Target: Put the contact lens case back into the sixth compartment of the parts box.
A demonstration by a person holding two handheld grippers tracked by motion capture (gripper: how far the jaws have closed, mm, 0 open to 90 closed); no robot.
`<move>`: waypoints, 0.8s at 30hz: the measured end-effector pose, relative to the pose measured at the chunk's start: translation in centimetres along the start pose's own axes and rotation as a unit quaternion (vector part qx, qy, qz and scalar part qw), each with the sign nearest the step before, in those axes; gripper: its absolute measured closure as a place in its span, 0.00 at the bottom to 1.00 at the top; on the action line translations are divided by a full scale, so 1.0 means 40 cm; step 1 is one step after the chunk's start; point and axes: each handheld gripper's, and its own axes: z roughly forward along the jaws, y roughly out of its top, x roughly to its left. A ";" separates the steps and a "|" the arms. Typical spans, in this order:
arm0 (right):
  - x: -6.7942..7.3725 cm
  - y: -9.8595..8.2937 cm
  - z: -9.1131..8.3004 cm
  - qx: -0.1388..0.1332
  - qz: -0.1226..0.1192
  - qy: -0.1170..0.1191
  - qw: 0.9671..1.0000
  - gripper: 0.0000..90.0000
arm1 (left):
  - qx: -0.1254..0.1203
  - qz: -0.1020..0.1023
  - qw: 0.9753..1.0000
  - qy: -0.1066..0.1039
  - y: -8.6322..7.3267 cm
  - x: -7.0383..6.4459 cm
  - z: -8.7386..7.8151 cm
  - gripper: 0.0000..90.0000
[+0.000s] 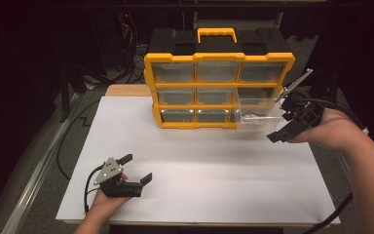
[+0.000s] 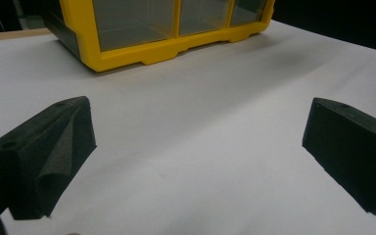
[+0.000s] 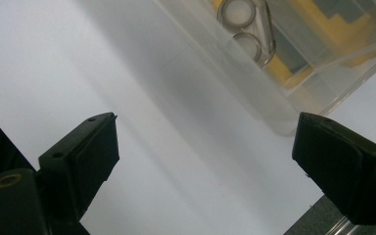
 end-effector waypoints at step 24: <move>0.056 -0.097 0.073 0.020 0.014 0.012 1.000 0.00 | 0.002 0.002 1.000 0.002 -0.001 0.002 0.001 0.00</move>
